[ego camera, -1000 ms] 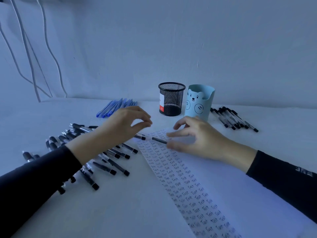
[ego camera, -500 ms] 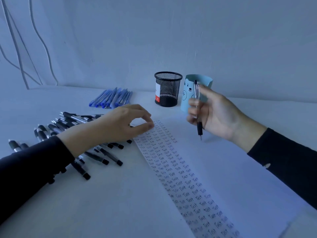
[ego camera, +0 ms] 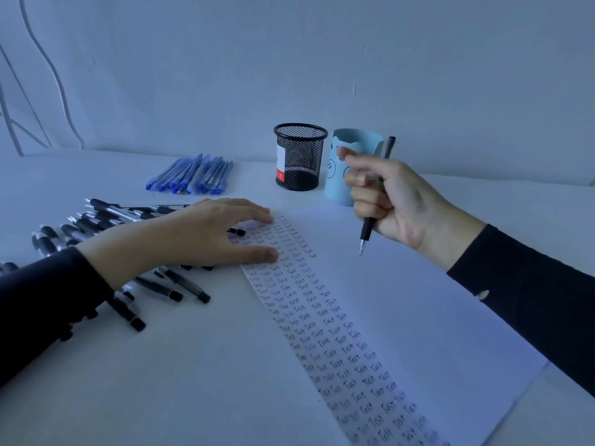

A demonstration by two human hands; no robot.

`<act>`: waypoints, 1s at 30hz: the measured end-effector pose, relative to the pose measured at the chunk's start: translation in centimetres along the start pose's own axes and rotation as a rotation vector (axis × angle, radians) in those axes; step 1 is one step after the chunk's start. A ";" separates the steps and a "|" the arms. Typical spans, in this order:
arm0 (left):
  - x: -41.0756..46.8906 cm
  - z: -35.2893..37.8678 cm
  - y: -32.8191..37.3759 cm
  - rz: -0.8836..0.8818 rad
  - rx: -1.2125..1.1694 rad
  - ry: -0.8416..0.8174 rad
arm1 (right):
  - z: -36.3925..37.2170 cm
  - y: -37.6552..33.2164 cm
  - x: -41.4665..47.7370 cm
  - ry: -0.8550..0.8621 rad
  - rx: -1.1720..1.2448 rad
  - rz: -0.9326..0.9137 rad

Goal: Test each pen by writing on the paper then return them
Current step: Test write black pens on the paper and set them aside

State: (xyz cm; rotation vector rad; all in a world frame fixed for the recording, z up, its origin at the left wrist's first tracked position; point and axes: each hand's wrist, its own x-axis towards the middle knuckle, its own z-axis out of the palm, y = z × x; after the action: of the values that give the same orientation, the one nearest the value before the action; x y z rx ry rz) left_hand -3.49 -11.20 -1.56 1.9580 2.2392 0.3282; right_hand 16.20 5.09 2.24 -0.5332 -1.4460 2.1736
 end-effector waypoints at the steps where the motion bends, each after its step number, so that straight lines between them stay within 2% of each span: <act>1: 0.0 0.0 0.0 -0.003 0.000 -0.003 | 0.0 0.2 0.0 -0.023 0.044 0.016; 3: 0.0 0.0 0.0 -0.004 0.002 -0.006 | -0.5 0.6 0.0 -0.088 0.048 0.079; 7: 0.0 -0.1 0.0 -0.008 -0.008 -0.014 | -0.9 1.1 0.1 -0.120 -0.275 0.127; 12: 0.2 0.1 0.0 -0.010 -0.002 -0.022 | -0.6 1.9 0.1 -0.218 -0.282 0.080; 17: 0.2 0.0 -0.1 -0.004 0.002 -0.017 | -0.2 3.5 -0.1 -0.061 -0.657 -0.117; 20: 0.2 0.1 -0.1 -0.006 0.009 -0.014 | 0.1 4.1 -0.3 -0.119 -0.801 -0.201; 22: 0.2 0.1 -0.2 -0.002 0.012 -0.013 | 0.4 4.3 -0.6 -0.136 -0.858 -0.222; 30: 0.2 0.1 0.0 0.003 0.007 0.004 | 0.3 5.5 -0.5 0.015 -0.881 -0.264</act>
State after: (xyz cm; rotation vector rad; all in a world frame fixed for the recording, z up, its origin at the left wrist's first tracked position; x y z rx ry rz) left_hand -3.51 -10.99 -1.70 1.9659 2.2428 0.3250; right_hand 15.52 2.79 -2.70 -0.5854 -2.2863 1.2478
